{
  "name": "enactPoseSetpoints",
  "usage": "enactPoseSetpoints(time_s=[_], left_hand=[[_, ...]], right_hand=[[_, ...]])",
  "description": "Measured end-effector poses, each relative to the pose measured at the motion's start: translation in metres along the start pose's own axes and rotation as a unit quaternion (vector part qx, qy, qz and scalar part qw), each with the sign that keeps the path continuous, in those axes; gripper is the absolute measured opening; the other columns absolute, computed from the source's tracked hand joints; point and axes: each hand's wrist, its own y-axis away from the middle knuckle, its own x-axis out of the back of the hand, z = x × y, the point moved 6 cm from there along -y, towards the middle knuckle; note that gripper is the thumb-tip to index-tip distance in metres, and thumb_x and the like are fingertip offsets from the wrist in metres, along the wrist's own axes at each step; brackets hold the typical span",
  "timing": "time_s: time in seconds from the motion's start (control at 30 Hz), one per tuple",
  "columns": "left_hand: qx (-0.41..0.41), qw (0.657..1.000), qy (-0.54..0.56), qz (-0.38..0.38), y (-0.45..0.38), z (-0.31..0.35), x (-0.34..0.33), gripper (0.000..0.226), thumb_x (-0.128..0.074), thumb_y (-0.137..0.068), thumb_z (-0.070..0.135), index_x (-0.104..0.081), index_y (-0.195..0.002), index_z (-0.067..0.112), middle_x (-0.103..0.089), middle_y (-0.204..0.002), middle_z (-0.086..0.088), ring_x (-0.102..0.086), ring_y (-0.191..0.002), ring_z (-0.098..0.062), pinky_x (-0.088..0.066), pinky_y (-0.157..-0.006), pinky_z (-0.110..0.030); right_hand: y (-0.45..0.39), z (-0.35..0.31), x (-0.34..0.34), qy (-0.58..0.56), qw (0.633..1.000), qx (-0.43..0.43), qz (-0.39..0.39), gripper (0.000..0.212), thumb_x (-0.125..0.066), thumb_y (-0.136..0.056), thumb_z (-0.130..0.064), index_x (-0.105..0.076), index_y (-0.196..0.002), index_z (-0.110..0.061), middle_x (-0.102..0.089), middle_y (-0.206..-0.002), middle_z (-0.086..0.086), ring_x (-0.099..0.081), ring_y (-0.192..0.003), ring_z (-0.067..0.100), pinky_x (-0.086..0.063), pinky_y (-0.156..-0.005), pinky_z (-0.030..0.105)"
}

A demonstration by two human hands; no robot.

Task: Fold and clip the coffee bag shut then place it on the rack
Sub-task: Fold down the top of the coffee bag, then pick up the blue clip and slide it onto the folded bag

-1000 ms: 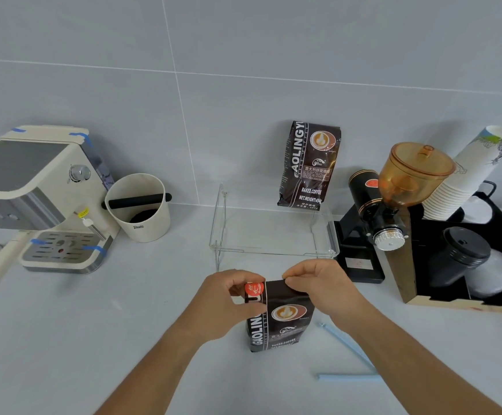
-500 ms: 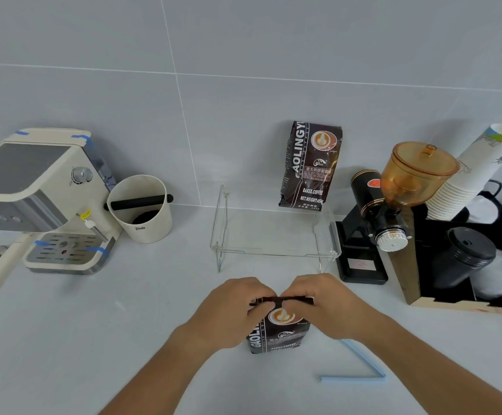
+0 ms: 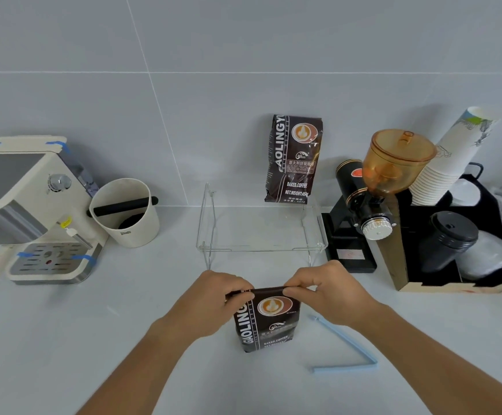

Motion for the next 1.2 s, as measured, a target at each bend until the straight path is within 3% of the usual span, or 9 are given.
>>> enactPoseSetpoints(time_s=[0.1,0.2,0.33,0.53,0.63,0.7,0.87,1.0,1.2], left_hand=[[0.001,1.000,0.022,0.005,0.006,-0.006,0.006,0.012,-0.065,-0.091,0.019,-0.075,-0.096,0.023,-0.079,-0.087,0.011,-0.067,-0.078,-0.001,-0.052,-0.069,-0.016],[0.024,0.999,0.027,0.012,0.007,-0.012,0.008,0.007,-0.069,-0.088,0.025,-0.076,-0.088,0.024,-0.078,-0.079,0.010,-0.068,-0.072,-0.004,-0.055,-0.067,-0.023],[0.046,0.998,0.008,0.051,0.008,-0.015,0.008,0.009,-0.074,-0.084,0.030,-0.077,-0.081,0.021,-0.078,-0.074,0.008,-0.069,-0.068,-0.004,-0.056,-0.066,-0.026],[0.031,0.996,0.020,0.080,0.017,-0.017,0.006,0.006,-0.076,-0.082,0.021,-0.074,-0.077,0.022,-0.071,-0.067,0.022,-0.067,-0.071,-0.002,-0.047,-0.057,-0.010],[0.013,0.994,0.025,0.101,0.021,-0.015,0.004,0.010,-0.074,-0.084,0.016,-0.070,-0.081,0.023,-0.073,-0.073,0.013,-0.066,-0.069,-0.007,-0.050,-0.059,-0.018],[0.006,0.993,0.032,0.114,0.024,-0.014,0.001,0.014,-0.073,-0.085,0.012,-0.067,-0.086,0.025,-0.072,-0.083,0.015,-0.067,-0.074,-0.004,-0.049,-0.063,-0.012],[0.029,0.988,0.050,0.142,0.035,-0.016,-0.004,0.021,-0.071,-0.086,0.004,-0.070,-0.094,0.023,-0.065,-0.099,0.027,-0.065,-0.084,0.005,-0.041,-0.056,0.000],[0.067,0.983,0.084,0.146,0.039,-0.020,-0.007,0.044,-0.069,-0.087,0.009,-0.062,-0.091,0.052,-0.067,-0.098,0.031,-0.066,-0.088,0.003,-0.044,-0.050,-0.004],[0.132,0.956,0.173,0.196,0.042,-0.032,-0.012,0.042,-0.073,-0.083,0.008,-0.067,-0.087,0.050,-0.074,-0.090,0.025,-0.069,-0.081,-0.001,-0.051,-0.064,-0.006]], right_hand=[[0.001,-0.001,-0.003,0.006,0.999,0.025,-0.030,0.013,-0.066,-0.091,-0.014,-0.077,-0.099,-0.012,-0.080,-0.090,-0.002,-0.072,-0.079,0.011,-0.056,-0.070,0.023],[0.002,0.004,-0.001,-0.010,1.000,0.016,-0.022,0.012,-0.067,-0.090,-0.014,-0.078,-0.096,-0.013,-0.080,-0.088,-0.003,-0.072,-0.079,0.007,-0.056,-0.069,0.016],[0.007,0.014,-0.001,-0.060,0.998,-0.035,0.009,0.009,-0.073,-0.086,-0.016,-0.080,-0.091,-0.014,-0.077,-0.083,-0.013,-0.071,-0.079,-0.001,-0.056,-0.073,0.014],[0.036,0.069,0.014,-0.057,0.984,-0.166,0.032,0.011,-0.074,-0.084,-0.023,-0.080,-0.094,-0.023,-0.072,-0.084,-0.025,-0.068,-0.082,-0.011,-0.046,-0.072,-0.002],[0.068,0.119,0.010,0.057,0.966,-0.251,-0.023,0.014,-0.065,-0.090,-0.024,-0.076,-0.089,-0.015,-0.076,-0.084,-0.008,-0.069,-0.081,0.008,-0.050,-0.069,0.010],[0.095,0.151,0.002,0.095,0.941,-0.320,-0.054,0.017,-0.061,-0.091,-0.024,-0.074,-0.088,-0.013,-0.075,-0.086,-0.001,-0.068,-0.083,0.018,-0.052,-0.072,0.024],[0.148,0.186,-0.017,0.084,0.905,-0.411,-0.068,0.014,-0.067,-0.087,-0.026,-0.076,-0.096,-0.022,-0.071,-0.093,-0.004,-0.065,-0.085,0.014,-0.053,-0.077,0.026],[0.162,0.190,-0.030,0.100,0.889,-0.439,-0.083,0.013,-0.065,-0.087,-0.026,-0.073,-0.079,-0.022,-0.070,-0.089,-0.001,-0.064,-0.082,0.019,-0.056,-0.075,0.034],[0.164,0.186,-0.036,0.099,0.881,-0.459,-0.058,0.023,-0.060,-0.091,-0.023,-0.059,-0.068,-0.025,-0.061,-0.080,-0.001,-0.060,-0.073,0.020,-0.047,-0.060,0.029]])
